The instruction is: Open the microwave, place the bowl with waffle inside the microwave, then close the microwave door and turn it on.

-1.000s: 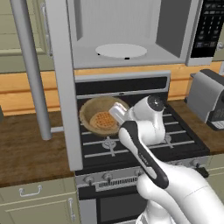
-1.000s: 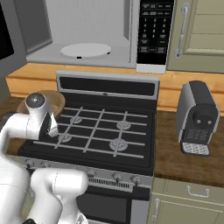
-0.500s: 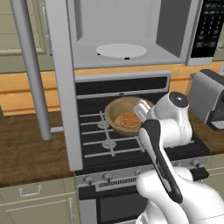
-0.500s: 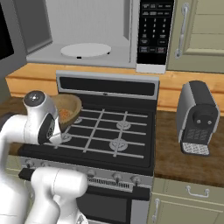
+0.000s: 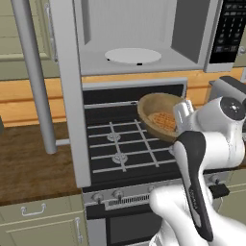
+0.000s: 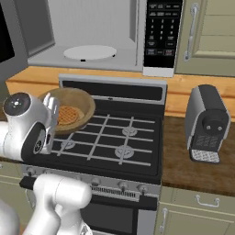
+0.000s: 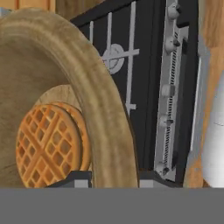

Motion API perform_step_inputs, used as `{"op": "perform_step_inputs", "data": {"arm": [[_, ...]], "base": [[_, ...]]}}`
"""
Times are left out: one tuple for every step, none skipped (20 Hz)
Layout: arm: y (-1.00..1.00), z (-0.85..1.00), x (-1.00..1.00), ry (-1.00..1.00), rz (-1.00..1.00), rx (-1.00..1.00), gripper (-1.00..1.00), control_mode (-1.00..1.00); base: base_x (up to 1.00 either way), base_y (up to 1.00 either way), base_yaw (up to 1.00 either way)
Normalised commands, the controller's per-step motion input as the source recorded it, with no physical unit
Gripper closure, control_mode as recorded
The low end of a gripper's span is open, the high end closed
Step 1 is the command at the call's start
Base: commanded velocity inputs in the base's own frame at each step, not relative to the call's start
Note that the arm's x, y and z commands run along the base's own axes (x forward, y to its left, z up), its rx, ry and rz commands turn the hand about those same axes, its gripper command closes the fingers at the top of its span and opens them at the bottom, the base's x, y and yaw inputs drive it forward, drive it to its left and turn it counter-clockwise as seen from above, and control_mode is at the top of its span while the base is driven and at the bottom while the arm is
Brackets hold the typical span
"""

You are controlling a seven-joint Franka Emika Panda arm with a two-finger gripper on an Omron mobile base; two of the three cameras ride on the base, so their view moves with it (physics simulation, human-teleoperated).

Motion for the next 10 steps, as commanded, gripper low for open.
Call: {"op": "perform_step_inputs", "data": {"arm": [[-0.23, 0.57, -0.28, 0.00, -0.42, 0.23, 1.00, -1.00], [-0.15, 0.64, -0.34, 0.00, -0.36, 0.27, 1.00, -1.00], [-0.14, 0.56, -0.12, 0.03, -0.25, 0.32, 1.00, -1.00], [-0.01, 0.71, -0.26, 0.00, -0.17, 0.33, 1.00, -1.00], [0.00, 0.54, -0.27, -0.06, -0.14, 0.27, 1.00, -1.00], [0.00, 0.44, -0.16, -0.07, -0.03, 0.19, 1.00, -1.00], [-0.04, 0.47, -0.10, -0.05, 0.00, 0.13, 1.00, -1.00], [0.00, 0.49, -0.11, -0.05, 0.00, 0.03, 1.00, -1.00], [0.00, 0.32, 0.00, 0.00, 0.00, 0.00, 1.00, -1.00], [0.00, 0.25, 0.00, -0.01, 0.00, -0.23, 1.00, -1.00]], "base": [[0.00, 0.00, 0.00], [0.00, 0.00, 0.00], [0.00, 0.00, 0.00], [0.00, 0.00, 0.00], [0.00, 0.00, 0.00], [0.00, 0.00, 0.00], [0.00, 0.00, 0.00], [0.00, 0.00, 0.00], [0.00, 0.00, 0.00], [0.00, 0.00, 0.00]]}}
